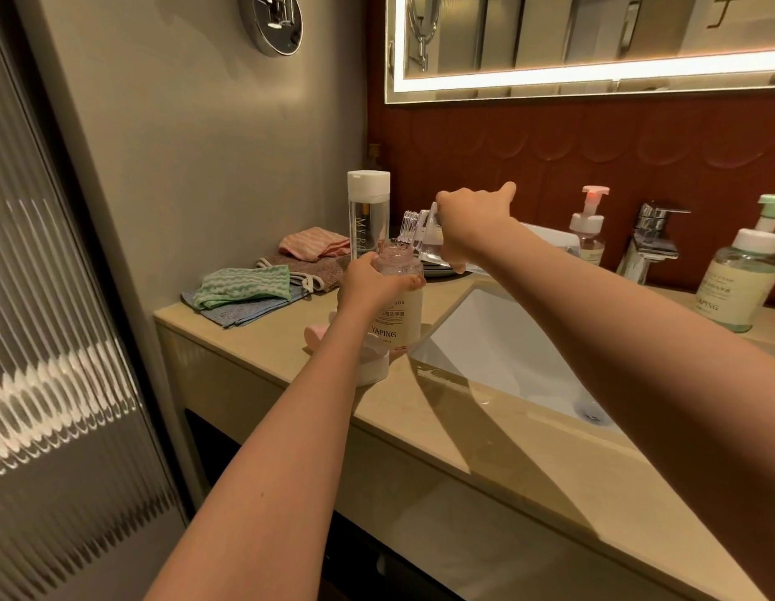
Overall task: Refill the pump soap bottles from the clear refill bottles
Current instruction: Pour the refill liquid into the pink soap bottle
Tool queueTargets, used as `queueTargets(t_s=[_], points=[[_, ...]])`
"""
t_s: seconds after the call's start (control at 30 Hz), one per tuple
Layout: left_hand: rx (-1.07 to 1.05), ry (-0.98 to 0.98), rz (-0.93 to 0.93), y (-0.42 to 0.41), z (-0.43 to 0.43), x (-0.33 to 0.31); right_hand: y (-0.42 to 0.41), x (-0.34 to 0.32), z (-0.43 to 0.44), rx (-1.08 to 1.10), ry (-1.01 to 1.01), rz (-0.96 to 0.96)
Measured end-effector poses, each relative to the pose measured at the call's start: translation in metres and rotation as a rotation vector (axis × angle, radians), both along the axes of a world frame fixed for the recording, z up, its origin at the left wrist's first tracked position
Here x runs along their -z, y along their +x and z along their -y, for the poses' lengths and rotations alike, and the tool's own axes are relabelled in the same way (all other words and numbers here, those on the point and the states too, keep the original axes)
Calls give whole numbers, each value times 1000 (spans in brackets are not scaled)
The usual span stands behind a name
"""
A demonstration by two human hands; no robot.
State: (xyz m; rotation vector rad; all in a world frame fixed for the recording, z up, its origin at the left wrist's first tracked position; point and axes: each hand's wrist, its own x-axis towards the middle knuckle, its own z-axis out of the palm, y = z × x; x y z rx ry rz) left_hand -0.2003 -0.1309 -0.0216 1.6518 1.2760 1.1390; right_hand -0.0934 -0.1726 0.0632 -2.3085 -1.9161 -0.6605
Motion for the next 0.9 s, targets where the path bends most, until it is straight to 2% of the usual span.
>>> queueTargets(t_s=[0.9], points=[[9,-3,-6,0,2,-1,-2,-1,5,-1,5,10]])
